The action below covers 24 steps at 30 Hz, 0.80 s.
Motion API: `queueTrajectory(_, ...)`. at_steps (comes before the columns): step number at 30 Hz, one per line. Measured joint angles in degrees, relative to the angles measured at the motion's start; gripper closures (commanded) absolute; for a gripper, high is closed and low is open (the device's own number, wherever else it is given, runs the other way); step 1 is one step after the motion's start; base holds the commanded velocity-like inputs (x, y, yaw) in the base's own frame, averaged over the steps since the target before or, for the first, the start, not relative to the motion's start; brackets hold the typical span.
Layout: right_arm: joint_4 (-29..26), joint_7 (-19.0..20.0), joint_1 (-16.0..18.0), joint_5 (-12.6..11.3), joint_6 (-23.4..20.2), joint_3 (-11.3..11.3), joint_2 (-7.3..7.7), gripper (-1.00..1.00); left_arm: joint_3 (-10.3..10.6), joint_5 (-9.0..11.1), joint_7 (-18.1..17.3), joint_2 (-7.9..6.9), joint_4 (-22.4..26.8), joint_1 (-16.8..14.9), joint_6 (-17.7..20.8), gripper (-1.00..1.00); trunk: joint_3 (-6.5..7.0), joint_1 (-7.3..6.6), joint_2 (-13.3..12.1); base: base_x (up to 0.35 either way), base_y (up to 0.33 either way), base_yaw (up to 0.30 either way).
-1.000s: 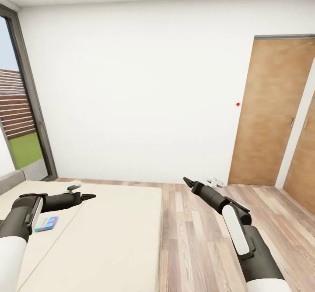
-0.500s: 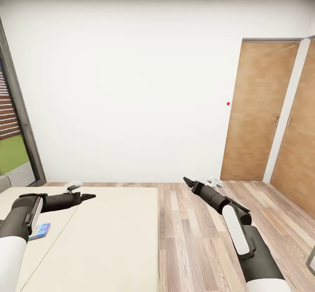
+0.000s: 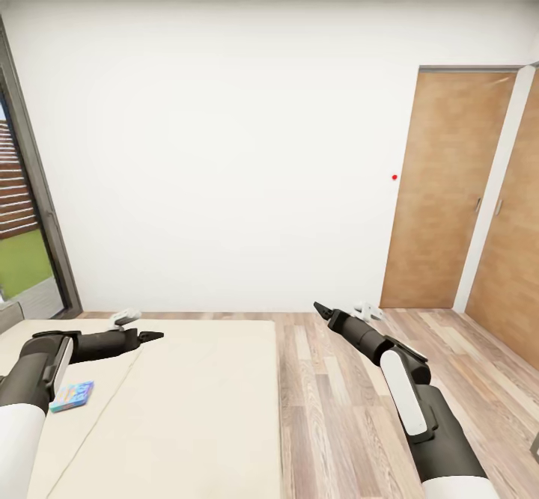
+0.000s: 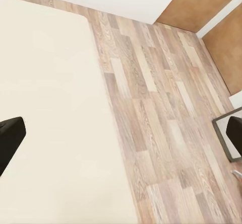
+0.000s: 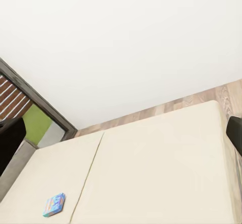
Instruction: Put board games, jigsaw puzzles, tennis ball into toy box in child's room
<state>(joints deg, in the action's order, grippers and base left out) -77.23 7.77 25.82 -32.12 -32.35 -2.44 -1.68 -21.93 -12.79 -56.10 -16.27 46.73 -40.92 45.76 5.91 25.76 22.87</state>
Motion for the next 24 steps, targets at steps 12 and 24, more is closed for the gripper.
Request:
queueTrajectory(12, 0.08, 0.04, 0.0, 0.0, 0.05, 0.0, -0.05, -1.0, 0.01, -0.02, -0.03, -0.02, 0.01, -0.02, 0.0, -1.0, 0.0, 0.0, 0.0, 0.0, 0.119, 0.0)
queueTrajectory(24, 0.09, 0.03, 0.0, 0.0, 0.05, 0.0, -0.02, -1.0, 0.0, -0.03, 0.01, -0.02, 0.01, -0.01, 0.01, -1.0, 0.0, 0.0, 0.0, 0.0, 0.268, 0.0)
